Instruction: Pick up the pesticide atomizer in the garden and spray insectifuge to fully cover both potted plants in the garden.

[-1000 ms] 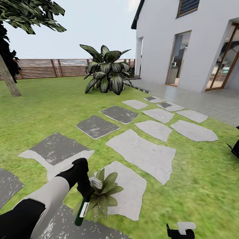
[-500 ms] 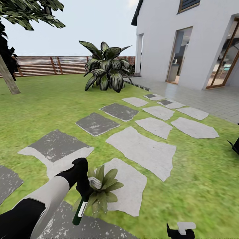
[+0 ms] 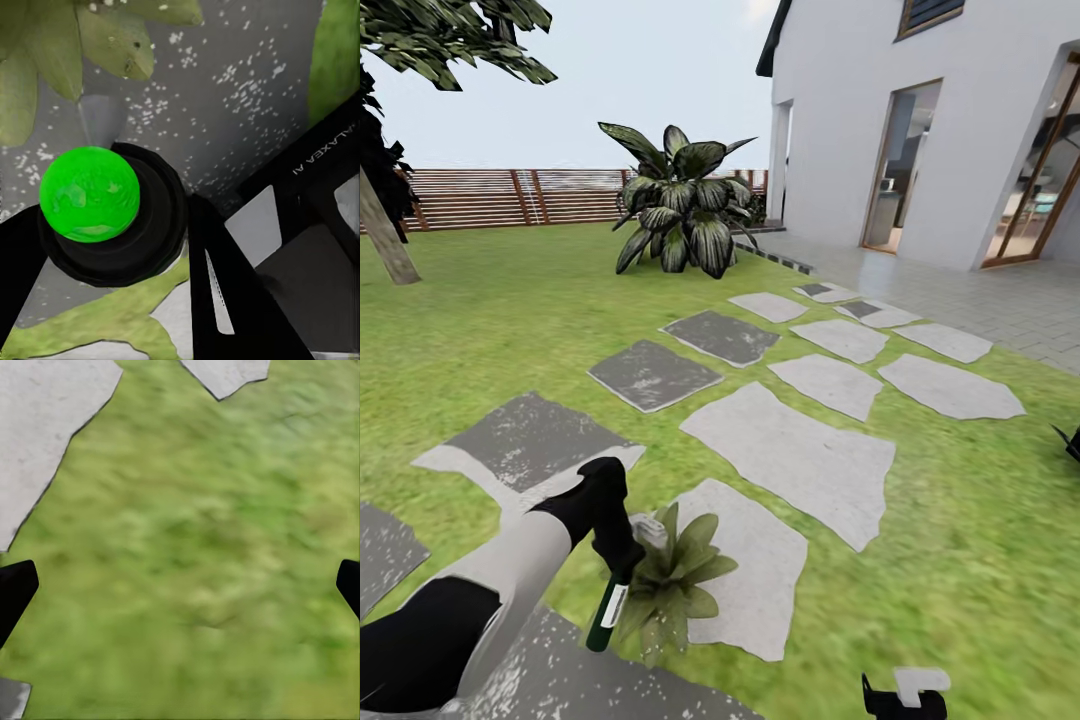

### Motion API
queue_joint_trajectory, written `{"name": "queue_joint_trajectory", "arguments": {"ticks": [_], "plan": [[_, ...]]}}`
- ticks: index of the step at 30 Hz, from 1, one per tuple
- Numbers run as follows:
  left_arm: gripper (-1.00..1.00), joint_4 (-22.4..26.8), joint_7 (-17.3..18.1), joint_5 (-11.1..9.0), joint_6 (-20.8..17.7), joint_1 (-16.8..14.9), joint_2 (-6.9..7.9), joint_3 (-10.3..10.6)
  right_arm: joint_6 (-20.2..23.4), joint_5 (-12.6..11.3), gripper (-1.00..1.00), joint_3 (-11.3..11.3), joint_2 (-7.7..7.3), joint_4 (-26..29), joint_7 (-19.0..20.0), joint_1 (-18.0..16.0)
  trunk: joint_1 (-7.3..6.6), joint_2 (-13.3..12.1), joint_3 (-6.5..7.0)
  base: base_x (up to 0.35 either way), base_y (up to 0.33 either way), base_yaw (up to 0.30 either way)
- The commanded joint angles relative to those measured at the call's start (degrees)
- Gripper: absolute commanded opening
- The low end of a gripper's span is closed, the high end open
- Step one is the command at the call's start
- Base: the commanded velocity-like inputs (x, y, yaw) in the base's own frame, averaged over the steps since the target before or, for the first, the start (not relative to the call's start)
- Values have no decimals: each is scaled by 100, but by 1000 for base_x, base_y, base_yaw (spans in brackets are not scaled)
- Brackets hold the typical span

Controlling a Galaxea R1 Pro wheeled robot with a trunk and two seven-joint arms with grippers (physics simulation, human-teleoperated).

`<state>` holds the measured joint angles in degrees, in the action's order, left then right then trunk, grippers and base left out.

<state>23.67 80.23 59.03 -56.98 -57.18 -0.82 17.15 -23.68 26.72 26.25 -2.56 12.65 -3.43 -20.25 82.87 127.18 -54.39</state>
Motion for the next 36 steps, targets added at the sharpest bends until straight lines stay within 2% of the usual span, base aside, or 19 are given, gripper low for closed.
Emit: {"name": "queue_joint_trajectory", "arguments": {"ticks": [1,9,14,18,21,25,28,31,33,36], "plan": [[-100,7,108,56,-52,-7,-14,18,-22,61,100,29,1,-8,-26,-5,1,2,-5,152,113,0],[-100,0,159,235,-14,66,-51,15,-22,61,100,29,1,-8,-26,-5,1,2,-5,31,23,0],[-100,-3,160,281,9,105,-226,10,-22,61,100,29,1,-8,-26,-5,1,2,-5,0,0,0],[-100,0,167,280,-1,103,-388,161,-22,61,100,29,1,-8,-26,-5,1,2,-5,0,0,0],[-100,5,169,276,-5,102,-447,245,-22,61,100,29,1,-8,-26,-5,1,2,-5,0,0,0],[-100,-7,169,270,6,119,-365,275,-22,61,100,29,1,-8,-26,-5,1,2,-5,0,0,0],[-100,-10,172,267,20,204,-195,279,-22,61,100,29,1,-8,-26,-5,1,2,-5,0,0,0],[-100,-4,172,271,33,393,-96,280,-22,61,100,29,1,-8,-26,-5,1,2,-5,0,0,0],[-100,0,170,280,41,556,-76,286,-22,61,100,29,1,-8,-26,-5,1,2,-5,0,0,0],[-100,4,169,292,40,628,-88,286,-22,61,100,29,-2,-8,-26,-7,1,2,-5,0,0,0]]}}
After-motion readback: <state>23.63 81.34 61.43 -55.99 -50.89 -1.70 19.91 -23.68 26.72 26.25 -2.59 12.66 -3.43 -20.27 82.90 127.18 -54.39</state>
